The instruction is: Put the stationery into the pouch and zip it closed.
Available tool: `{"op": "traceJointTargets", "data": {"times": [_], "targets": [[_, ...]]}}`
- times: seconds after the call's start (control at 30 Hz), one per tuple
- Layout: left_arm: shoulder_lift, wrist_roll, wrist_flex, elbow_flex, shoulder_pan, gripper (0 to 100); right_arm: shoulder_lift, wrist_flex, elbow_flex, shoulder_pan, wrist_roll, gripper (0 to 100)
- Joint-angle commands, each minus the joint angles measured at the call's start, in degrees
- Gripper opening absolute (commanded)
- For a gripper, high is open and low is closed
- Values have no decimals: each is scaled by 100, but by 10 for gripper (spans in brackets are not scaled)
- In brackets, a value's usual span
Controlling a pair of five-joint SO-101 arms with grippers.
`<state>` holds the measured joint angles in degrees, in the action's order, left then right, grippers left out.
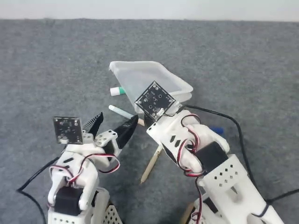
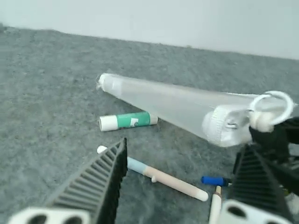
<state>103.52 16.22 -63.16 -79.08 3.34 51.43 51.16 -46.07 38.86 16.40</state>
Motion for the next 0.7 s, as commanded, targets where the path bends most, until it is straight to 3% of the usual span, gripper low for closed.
{"op": "traceJointTargets", "data": {"times": [0.0,0.67], "targets": [[70,-53,484,-163,44,340,312,-57,62,295,-26,6],[62,-176,897,-505,35,312,321,233,53,435,-18,6]]}}
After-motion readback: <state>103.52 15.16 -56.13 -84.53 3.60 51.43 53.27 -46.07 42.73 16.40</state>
